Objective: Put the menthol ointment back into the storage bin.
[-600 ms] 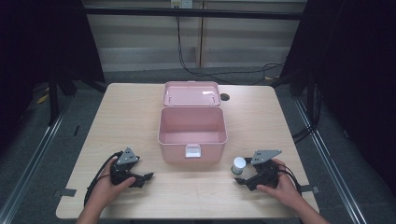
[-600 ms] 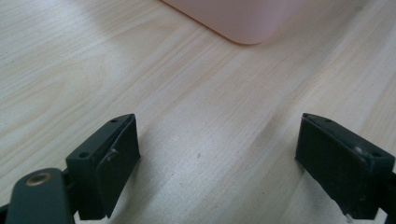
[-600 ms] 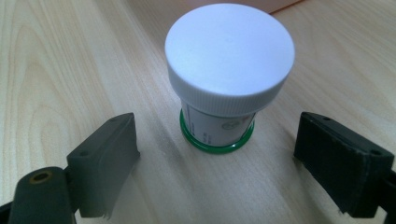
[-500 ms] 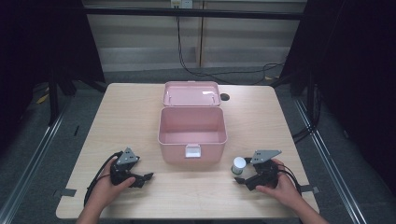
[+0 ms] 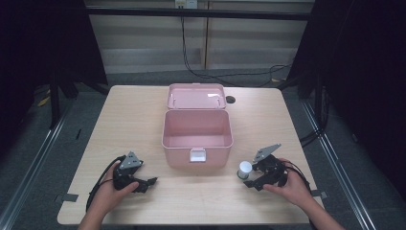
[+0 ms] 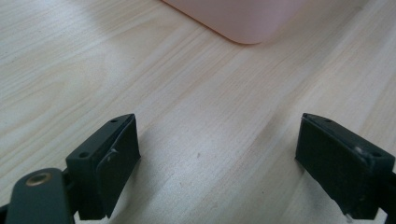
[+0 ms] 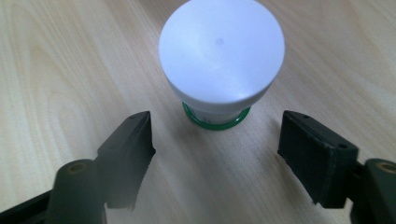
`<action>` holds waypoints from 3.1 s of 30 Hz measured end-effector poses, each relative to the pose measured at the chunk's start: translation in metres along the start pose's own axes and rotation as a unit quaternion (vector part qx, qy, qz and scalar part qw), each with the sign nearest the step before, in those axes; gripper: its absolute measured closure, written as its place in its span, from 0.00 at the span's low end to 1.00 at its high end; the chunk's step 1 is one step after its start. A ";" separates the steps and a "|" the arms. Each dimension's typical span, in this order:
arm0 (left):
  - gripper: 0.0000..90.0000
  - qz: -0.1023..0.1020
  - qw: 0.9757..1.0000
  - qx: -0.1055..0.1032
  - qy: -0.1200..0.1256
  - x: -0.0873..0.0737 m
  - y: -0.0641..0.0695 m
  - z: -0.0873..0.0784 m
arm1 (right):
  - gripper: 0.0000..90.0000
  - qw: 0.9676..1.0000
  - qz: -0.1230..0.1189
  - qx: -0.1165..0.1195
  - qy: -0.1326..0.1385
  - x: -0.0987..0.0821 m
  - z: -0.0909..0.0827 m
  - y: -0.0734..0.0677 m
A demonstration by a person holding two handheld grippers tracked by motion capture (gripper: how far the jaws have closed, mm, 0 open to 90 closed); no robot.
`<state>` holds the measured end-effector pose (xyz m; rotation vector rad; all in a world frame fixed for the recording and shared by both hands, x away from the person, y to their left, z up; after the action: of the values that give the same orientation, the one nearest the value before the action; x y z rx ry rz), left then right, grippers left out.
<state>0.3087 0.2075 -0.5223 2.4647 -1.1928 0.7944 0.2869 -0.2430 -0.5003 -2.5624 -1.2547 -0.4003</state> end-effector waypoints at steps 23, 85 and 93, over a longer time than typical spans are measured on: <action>0.14 0.002 1.000 0.001 0.000 0.000 0.000 0.000 | 0.38 0.995 -0.013 -0.007 -0.102 0.039 -0.026 0.003; 0.14 0.000 1.000 0.000 0.000 0.000 0.000 0.000 | 0.57 0.984 -0.027 0.009 -0.176 0.087 -0.058 -0.006; 0.14 0.002 1.000 0.001 0.000 0.000 0.000 0.000 | 0.57 0.981 -0.034 0.009 -0.191 0.098 -0.078 -0.007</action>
<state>0.3090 0.2078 -0.5222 2.4654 -1.1989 0.7967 0.3286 -0.1949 -0.3923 -2.6690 -1.4617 0.0988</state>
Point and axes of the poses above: each handheld gripper's, and its own axes: z roughly forward along the jaws, x roughly out of its top, y roughly to its right, the point moved 2 cm from there along z, roughly forward along the jaws, and after that the axes turned 10 degrees about -y, right-handed, at the moved point
